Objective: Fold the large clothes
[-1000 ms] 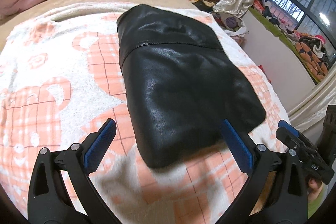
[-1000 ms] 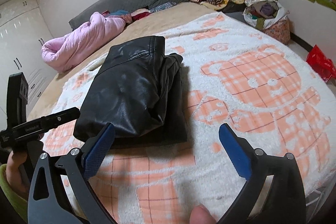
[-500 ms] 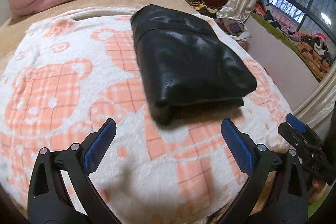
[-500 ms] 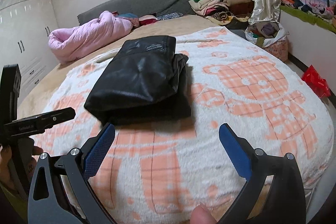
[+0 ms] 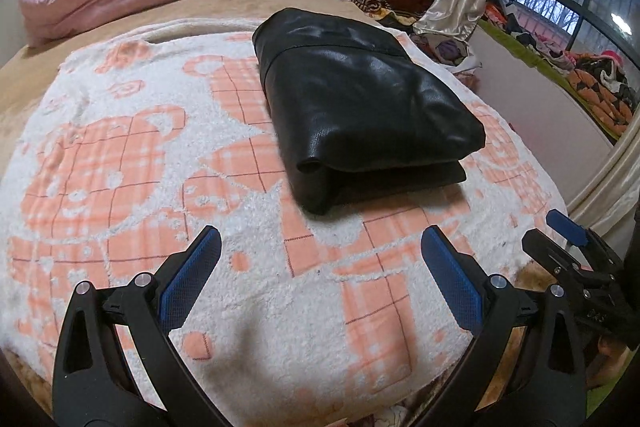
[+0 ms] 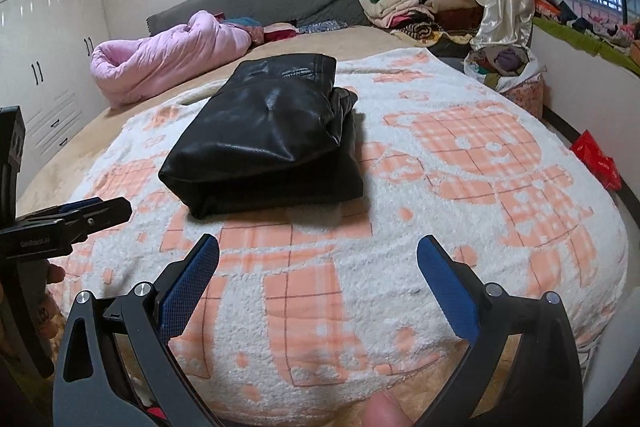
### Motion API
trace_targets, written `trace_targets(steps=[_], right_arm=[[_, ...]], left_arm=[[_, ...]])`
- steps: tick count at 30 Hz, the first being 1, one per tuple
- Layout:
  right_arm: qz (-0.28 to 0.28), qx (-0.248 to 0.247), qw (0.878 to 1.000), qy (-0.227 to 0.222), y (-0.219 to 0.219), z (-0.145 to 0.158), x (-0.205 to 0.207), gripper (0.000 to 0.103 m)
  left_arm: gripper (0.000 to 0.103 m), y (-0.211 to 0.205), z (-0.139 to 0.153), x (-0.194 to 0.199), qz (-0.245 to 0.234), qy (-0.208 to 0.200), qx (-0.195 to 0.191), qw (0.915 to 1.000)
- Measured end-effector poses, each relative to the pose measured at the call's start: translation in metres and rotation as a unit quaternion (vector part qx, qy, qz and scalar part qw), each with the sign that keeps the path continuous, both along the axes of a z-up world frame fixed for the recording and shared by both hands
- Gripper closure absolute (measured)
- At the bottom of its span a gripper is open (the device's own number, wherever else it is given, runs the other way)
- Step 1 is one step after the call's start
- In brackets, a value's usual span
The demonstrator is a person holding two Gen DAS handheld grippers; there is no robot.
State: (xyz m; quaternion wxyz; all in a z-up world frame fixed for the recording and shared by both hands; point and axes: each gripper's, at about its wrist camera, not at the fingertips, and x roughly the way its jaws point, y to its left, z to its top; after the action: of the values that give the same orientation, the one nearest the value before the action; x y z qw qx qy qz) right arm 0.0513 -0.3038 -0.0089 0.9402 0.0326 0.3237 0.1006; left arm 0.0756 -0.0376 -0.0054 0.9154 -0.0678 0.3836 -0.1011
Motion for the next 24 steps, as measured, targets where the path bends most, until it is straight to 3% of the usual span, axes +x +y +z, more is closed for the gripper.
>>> trace_targets(steps=[24], right_arm=[[-0.009, 0.007, 1.0, 0.005, -0.0056, 0.0001, 0.0009, 0.004]], left_arm=[[0.009, 0.004, 0.0008, -0.0032, 0.005, 0.0, 0.005, 1.0]])
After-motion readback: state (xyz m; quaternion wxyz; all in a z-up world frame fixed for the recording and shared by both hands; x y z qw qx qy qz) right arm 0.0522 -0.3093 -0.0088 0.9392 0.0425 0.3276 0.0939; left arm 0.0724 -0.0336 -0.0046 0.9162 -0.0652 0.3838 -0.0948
